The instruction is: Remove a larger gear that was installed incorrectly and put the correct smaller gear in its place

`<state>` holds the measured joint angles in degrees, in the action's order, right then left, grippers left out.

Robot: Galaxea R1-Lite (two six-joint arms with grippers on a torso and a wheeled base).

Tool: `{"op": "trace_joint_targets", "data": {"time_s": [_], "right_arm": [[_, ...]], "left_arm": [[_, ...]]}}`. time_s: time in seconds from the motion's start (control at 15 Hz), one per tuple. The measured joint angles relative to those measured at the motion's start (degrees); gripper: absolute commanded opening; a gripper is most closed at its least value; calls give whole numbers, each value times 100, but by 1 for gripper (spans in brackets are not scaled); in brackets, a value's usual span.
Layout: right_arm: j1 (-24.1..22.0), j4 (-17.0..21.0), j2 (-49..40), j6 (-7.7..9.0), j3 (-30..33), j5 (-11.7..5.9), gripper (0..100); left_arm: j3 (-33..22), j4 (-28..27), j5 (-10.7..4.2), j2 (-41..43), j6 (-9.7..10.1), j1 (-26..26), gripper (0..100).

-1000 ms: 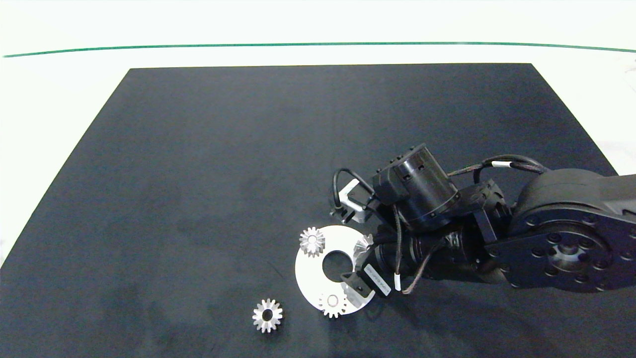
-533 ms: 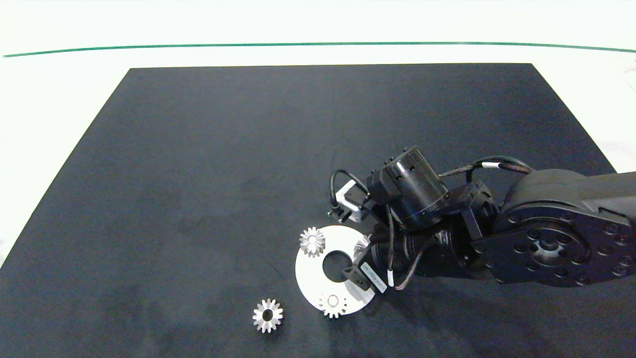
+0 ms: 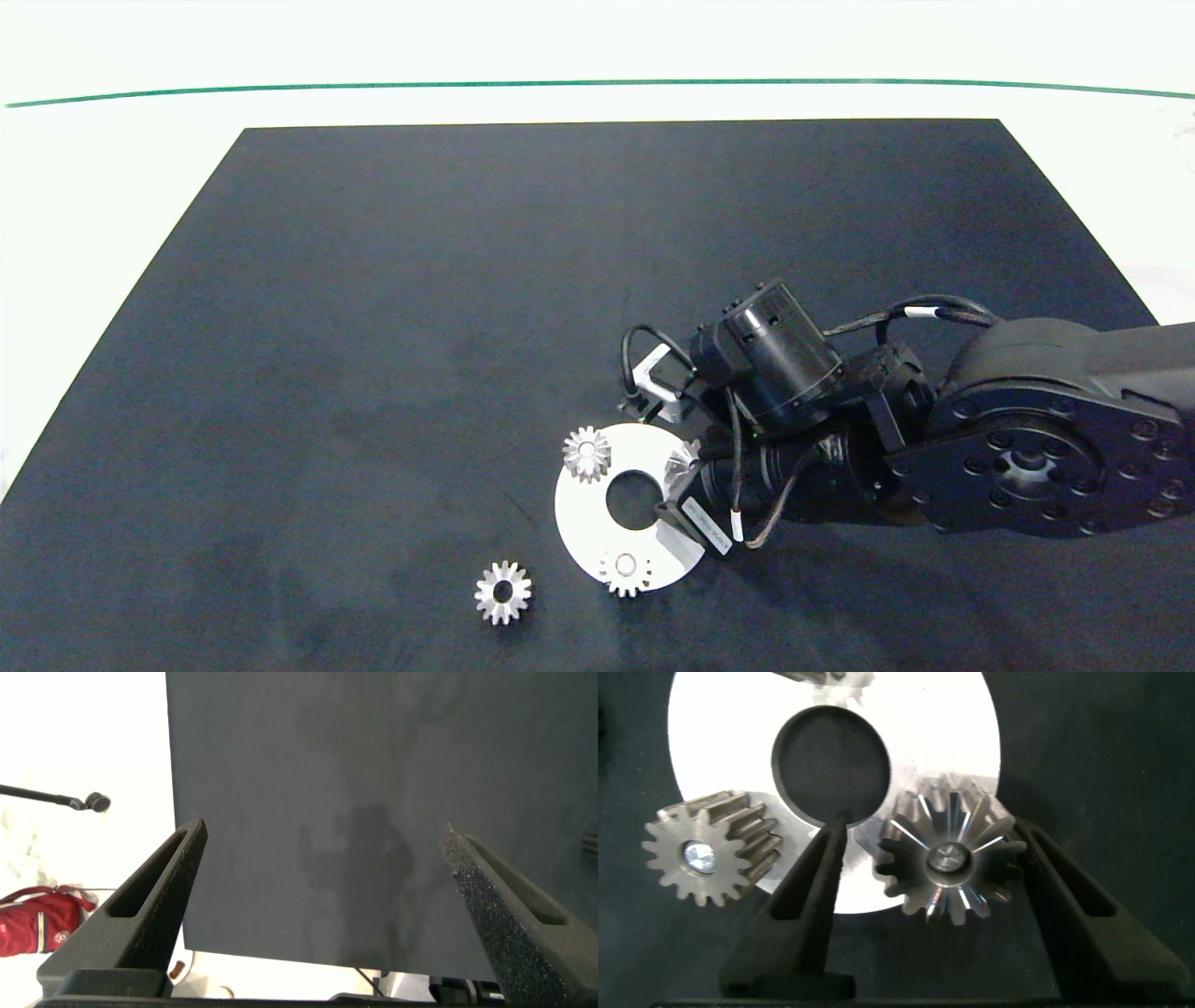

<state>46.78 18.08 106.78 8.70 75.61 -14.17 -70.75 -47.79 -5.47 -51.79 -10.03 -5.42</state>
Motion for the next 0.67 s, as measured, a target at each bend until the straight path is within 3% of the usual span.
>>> {"op": "trace_joint_targets", "data": {"time_s": [0.67], "right_arm": [[-72,0,2,-9,-6,0,46]], "left_arm": [[0,-2,5,5,0,0,100]]}}
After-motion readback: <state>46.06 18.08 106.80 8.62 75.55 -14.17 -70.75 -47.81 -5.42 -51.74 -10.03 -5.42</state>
